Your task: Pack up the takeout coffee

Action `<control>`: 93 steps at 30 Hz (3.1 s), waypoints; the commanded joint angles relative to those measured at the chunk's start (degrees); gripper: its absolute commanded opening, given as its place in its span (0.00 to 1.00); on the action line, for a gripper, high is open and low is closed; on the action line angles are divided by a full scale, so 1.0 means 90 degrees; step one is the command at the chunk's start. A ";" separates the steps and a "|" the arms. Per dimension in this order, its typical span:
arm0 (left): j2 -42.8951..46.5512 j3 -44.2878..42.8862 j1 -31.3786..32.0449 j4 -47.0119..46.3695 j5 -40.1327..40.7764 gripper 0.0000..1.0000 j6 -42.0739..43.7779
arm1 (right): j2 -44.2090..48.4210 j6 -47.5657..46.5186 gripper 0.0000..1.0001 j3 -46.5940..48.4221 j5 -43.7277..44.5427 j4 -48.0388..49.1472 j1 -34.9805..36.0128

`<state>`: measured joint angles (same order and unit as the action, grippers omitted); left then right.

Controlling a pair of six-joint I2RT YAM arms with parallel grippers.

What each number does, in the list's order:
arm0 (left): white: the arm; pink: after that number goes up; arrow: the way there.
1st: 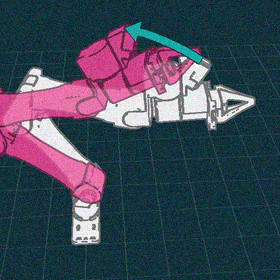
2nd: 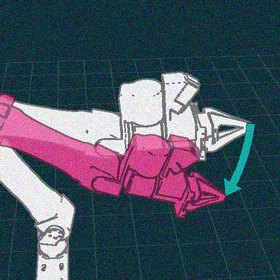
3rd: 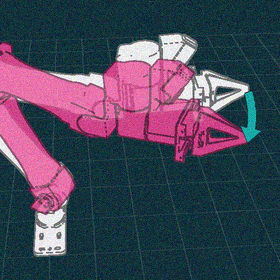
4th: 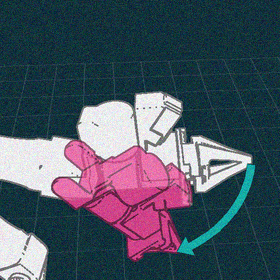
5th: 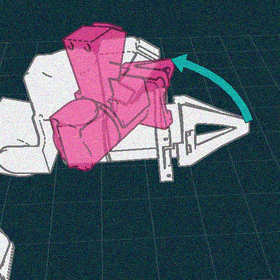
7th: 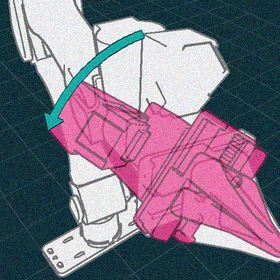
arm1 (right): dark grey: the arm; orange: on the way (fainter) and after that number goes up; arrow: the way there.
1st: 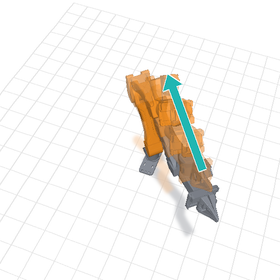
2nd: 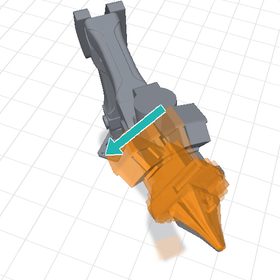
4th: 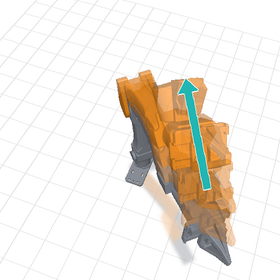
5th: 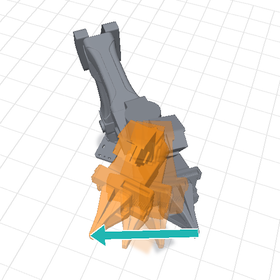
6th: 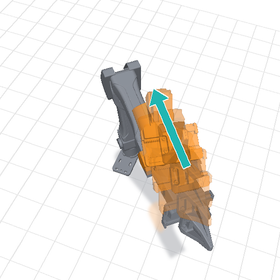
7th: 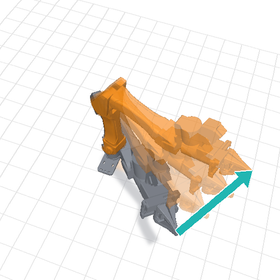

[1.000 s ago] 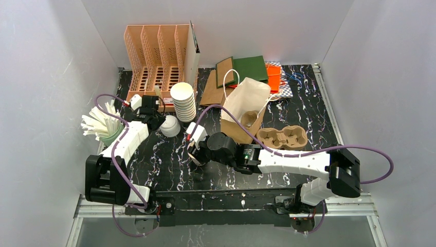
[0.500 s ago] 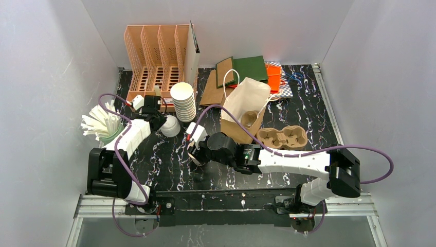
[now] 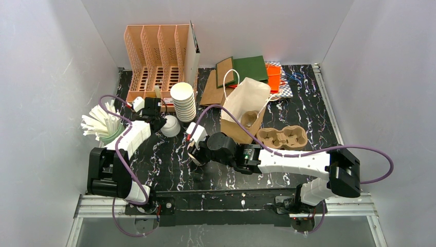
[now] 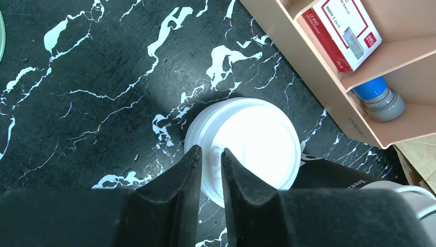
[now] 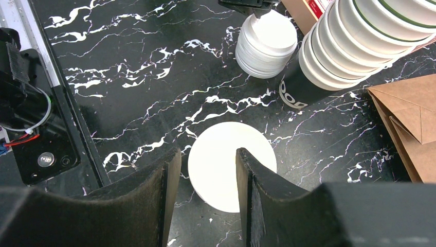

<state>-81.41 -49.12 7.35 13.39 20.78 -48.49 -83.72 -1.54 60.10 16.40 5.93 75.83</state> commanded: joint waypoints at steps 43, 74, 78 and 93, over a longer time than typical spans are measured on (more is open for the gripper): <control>0.1270 -0.0376 0.0023 0.0614 0.0394 0.00 0.0341 | 0.0261 -0.0024 0.52 0.0161 0.0119 -0.0034 0.0027; 0.0683 -0.0256 0.0010 0.0509 -0.0101 0.00 0.0060 | -0.2641 0.1548 0.58 0.0458 0.3096 0.4443 -0.0039; 0.0615 -0.0281 -0.0005 0.0521 -0.0135 0.00 0.0093 | -0.3043 0.2188 0.51 0.0723 0.3063 0.4532 -0.0138; 0.0570 -0.0439 -0.0203 0.0633 -0.0190 0.00 0.0374 | -0.3454 0.4216 0.39 0.0538 0.2285 0.4888 -0.0684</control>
<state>-77.76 -51.64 6.46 18.15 18.26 -46.11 -114.28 30.98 64.73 38.26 47.62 71.42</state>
